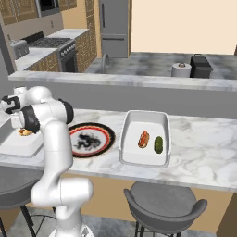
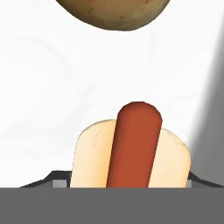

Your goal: Place one cooked food and one vegetable from the large plate to each tupperware container.

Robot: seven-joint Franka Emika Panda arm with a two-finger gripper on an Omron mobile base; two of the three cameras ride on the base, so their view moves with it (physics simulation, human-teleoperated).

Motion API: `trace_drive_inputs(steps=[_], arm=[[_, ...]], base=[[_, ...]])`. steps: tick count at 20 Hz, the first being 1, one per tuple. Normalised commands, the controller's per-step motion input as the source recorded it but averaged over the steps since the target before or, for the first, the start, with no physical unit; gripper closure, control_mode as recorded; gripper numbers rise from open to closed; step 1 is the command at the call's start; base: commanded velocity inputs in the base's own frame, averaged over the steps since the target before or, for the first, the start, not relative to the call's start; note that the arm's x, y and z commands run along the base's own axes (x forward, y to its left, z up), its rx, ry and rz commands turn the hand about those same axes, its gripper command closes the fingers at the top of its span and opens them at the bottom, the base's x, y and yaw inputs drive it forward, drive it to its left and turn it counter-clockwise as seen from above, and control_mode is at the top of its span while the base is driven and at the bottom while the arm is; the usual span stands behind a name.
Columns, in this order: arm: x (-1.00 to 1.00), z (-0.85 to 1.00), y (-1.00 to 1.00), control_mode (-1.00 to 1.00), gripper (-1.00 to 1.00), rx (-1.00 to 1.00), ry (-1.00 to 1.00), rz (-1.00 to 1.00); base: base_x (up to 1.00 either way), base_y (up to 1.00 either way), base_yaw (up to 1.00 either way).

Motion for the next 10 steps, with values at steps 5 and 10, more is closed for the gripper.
trace_drive_inputs(steps=[5,10], arm=[[0.05,-0.25,0.03,-1.0,1.0,0.01,0.0,-0.03],[0.01,-0.03,0.07,-1.0,1.0,0.0,-0.01,-0.01]], base=[[0.0,0.0,0.0],[0.0,0.0,0.0]])
